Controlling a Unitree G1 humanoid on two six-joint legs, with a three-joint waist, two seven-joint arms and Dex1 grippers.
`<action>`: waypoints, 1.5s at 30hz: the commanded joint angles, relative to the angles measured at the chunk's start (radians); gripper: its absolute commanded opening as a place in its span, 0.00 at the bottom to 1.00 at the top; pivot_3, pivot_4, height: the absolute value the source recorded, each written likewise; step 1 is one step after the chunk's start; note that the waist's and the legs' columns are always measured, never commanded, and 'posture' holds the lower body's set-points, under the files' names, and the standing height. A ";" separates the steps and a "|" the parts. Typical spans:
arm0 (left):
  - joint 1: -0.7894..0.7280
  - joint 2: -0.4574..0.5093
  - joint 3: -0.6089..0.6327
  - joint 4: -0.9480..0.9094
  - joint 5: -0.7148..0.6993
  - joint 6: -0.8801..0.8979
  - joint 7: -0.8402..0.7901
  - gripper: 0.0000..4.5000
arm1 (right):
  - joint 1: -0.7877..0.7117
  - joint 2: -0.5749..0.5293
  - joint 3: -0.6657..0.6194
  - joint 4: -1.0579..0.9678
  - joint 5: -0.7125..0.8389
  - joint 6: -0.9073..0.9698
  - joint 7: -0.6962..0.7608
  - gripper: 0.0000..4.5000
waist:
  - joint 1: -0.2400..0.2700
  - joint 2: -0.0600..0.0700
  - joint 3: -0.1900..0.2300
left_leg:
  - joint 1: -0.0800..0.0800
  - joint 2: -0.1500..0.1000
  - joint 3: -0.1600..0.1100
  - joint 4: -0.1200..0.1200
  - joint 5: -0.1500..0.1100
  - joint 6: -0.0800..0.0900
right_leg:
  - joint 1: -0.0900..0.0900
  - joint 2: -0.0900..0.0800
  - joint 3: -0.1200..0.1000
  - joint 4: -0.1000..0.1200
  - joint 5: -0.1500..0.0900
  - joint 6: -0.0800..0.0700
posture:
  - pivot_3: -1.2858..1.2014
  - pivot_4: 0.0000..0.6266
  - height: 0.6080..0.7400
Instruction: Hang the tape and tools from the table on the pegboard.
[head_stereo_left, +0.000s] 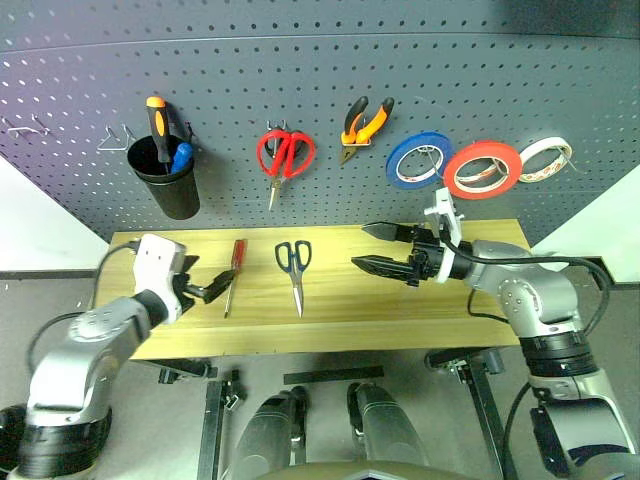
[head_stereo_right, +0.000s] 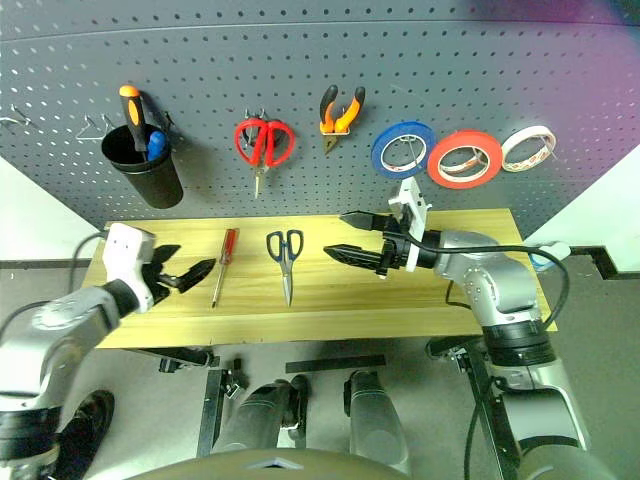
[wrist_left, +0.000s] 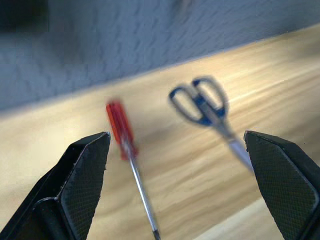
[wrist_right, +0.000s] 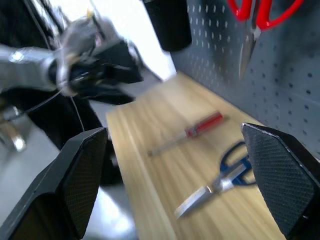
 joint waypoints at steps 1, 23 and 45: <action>-0.077 -0.069 -0.065 -0.038 0.028 0.088 0.092 1.00 | -0.005 -0.062 0.060 -0.040 -0.135 -0.122 0.026 0.99 | 0.001 -0.001 0.003 | -0.001 0.000 0.000 0.000 0.000 0.000 | -0.001 0.000 0.000 0.000 0.000 0.001 | 0.45 0.41 1.00; -0.454 -0.464 -0.205 0.294 0.251 0.409 0.396 1.00 | -0.008 -0.066 0.005 -0.060 -0.148 -0.048 -0.069 0.99 | -0.001 -0.005 0.048 | -0.015 0.000 -0.001 0.016 -0.005 0.004 | -0.007 0.000 -0.004 0.002 0.003 0.005 | 0.41 0.52 1.00; -0.537 -0.580 -0.181 0.455 0.405 0.397 0.512 1.00 | 0.051 -0.092 -0.033 -0.140 -0.122 0.043 -0.093 0.99 | -0.006 -0.007 0.079 | -0.015 0.000 -0.001 0.017 -0.005 0.004 | -0.007 0.000 -0.004 0.002 0.003 0.006 | 0.40 0.59 1.00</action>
